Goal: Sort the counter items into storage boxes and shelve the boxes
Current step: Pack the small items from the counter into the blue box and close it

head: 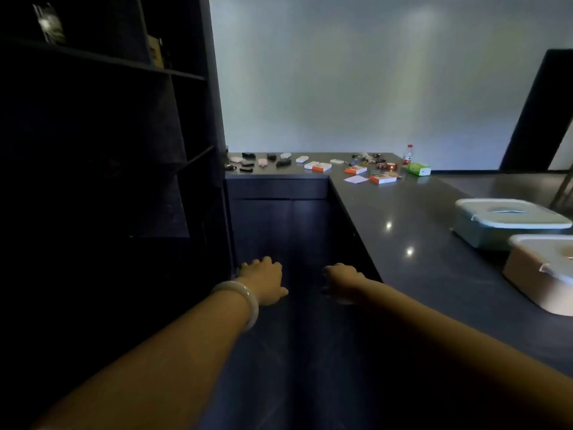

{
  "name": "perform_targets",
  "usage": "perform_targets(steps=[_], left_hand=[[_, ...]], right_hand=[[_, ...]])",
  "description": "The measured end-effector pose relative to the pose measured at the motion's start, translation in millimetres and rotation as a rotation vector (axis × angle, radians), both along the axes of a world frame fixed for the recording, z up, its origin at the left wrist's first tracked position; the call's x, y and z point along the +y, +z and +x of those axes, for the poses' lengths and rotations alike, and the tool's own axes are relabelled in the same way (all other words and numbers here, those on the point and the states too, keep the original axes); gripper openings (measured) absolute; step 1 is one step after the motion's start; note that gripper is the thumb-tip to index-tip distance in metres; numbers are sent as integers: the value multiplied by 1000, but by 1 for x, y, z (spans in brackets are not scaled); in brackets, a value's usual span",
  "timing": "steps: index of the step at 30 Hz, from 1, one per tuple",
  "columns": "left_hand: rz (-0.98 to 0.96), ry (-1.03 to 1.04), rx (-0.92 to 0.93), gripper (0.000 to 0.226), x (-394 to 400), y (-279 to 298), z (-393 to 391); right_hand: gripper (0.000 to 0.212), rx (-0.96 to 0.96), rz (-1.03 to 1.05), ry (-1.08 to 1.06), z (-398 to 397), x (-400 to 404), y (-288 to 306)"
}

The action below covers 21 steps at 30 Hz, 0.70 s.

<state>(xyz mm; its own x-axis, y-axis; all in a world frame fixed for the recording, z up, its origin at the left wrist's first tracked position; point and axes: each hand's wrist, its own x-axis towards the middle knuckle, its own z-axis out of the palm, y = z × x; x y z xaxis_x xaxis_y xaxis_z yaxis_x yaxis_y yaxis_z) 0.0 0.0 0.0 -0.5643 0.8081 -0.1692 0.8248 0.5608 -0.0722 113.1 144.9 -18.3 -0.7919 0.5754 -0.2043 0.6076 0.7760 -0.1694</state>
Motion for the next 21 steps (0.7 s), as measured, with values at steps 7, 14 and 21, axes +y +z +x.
perform_targets(steps=[7,14,21], left_hand=[[-57,-98,5,51,63,-32,-45],[-99,-275,-11,52,157,-47,-136],[-95,-514,5,48,264,-52,-197]], right_hand=[[48,-73,-40,-63,-40,49,-35],[55,-49,-102,-243,-93,122,-52],[59,-26,-141,-442,-132,198,-54]])
